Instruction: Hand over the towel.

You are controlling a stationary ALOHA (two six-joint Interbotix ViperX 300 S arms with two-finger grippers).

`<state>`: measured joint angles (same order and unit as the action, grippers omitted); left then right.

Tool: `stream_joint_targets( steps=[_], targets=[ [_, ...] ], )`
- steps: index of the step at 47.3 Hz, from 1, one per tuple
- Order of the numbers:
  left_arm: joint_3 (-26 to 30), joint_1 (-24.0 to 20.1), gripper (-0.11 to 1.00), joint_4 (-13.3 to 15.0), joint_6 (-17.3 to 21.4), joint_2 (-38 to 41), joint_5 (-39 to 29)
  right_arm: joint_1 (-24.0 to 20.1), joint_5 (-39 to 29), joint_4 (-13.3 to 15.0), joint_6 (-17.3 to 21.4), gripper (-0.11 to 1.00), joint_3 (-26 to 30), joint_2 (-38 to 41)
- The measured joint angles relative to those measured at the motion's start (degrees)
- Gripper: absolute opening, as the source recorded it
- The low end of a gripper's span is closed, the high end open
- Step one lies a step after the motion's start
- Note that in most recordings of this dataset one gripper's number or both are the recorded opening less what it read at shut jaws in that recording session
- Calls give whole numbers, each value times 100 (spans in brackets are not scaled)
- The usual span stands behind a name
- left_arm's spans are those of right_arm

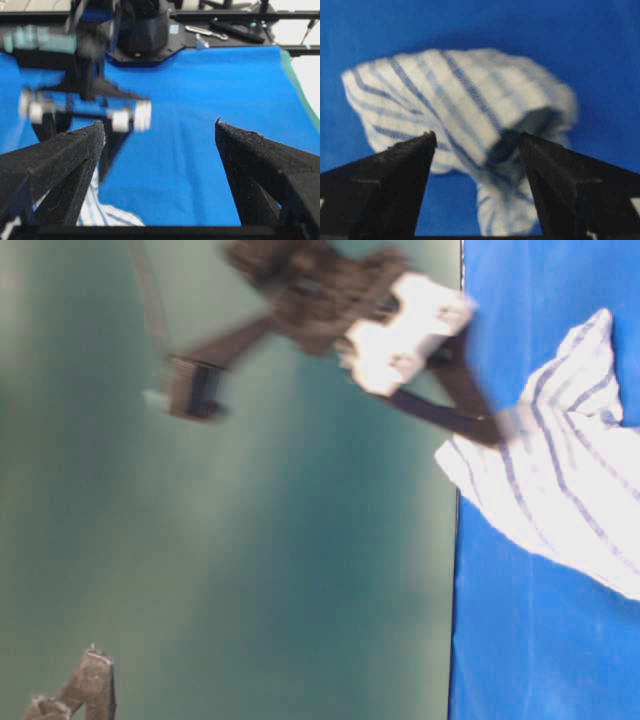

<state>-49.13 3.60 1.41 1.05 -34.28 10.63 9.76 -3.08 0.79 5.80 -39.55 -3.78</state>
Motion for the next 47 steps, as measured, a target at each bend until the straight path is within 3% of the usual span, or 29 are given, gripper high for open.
stream_joint_targets(
  steps=[13,27,36,47],
  targets=[
    [0,-35,88,-9,0,0,9,-9,132,9,-18,71,-396,-1767],
    [-35,-105,88,0,0,0,9,-70,1230,105,-18,70,-1336,-3393],
    [-88,-149,88,0,0,0,9,-70,1679,114,-26,70,-1802,-3727],
    [-114,-167,88,0,0,0,9,-70,1767,114,-18,70,-1828,-3683]
  ],
)
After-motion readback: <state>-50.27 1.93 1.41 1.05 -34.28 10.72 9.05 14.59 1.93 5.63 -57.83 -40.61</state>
